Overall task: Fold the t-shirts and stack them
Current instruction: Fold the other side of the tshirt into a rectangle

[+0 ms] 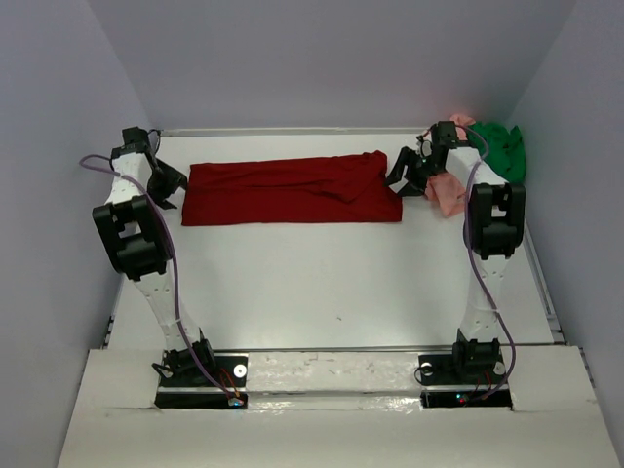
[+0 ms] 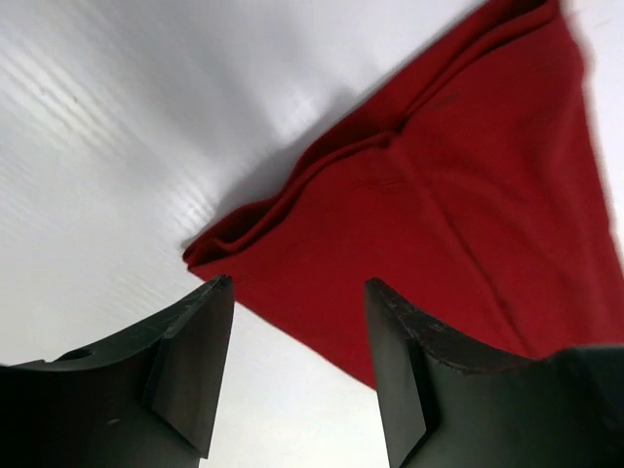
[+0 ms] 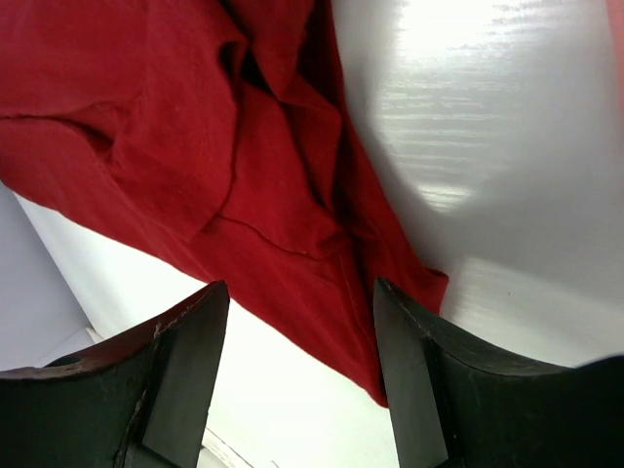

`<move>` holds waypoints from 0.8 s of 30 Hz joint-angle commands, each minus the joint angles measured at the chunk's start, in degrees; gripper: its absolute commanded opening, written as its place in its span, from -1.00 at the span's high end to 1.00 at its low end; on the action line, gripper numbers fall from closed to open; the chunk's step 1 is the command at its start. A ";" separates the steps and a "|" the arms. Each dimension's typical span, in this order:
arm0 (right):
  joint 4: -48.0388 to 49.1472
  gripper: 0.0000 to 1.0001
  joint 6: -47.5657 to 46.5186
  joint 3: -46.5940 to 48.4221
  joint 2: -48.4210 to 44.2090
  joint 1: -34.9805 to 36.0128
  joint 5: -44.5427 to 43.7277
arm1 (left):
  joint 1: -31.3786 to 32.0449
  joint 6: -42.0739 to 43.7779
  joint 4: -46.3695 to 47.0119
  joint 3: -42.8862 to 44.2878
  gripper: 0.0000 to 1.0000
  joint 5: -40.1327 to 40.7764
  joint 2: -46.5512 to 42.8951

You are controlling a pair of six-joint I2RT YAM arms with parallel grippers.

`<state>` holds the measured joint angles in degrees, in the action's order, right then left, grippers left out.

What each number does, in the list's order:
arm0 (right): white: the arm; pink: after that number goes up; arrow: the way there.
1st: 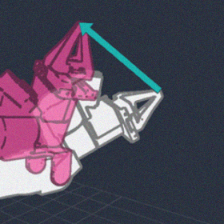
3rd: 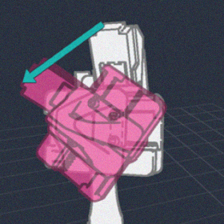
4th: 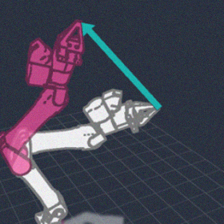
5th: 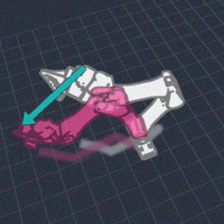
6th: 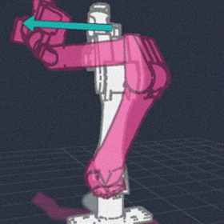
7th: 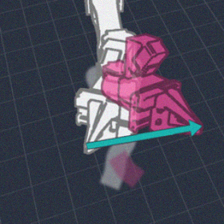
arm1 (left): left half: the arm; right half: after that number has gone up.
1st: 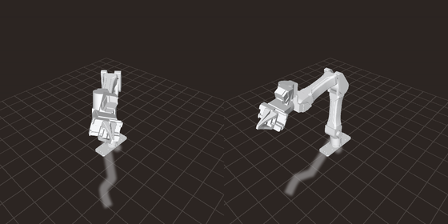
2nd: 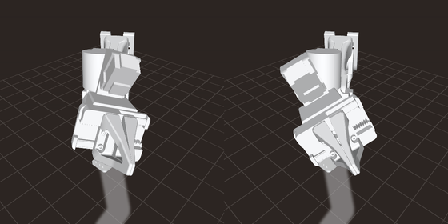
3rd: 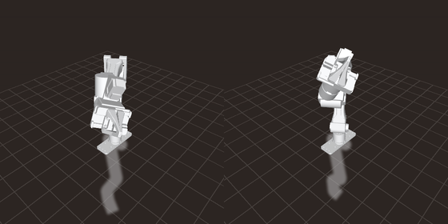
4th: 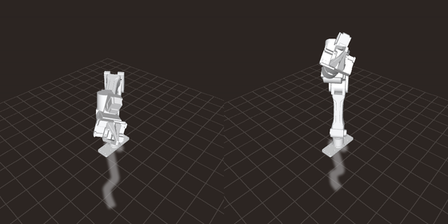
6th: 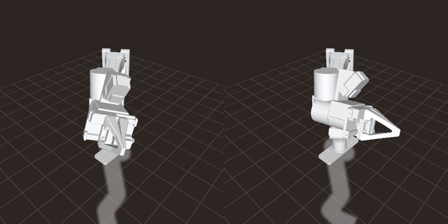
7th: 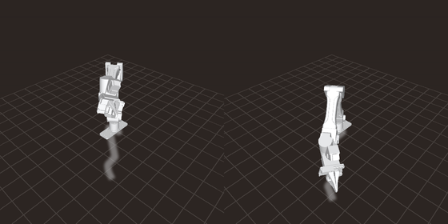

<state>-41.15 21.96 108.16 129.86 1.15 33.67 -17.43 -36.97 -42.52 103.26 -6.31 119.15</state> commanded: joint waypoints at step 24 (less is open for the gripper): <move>2.83 -0.21 -0.77 -0.58 3.81 1.40 2.36 | -0.06 4.19 0.60 0.97 -0.26 -5.03 6.61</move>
<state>-39.77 21.19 106.76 132.73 1.89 34.70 -17.41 -33.91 -40.62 101.01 -9.91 125.56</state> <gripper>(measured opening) 0.617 0.636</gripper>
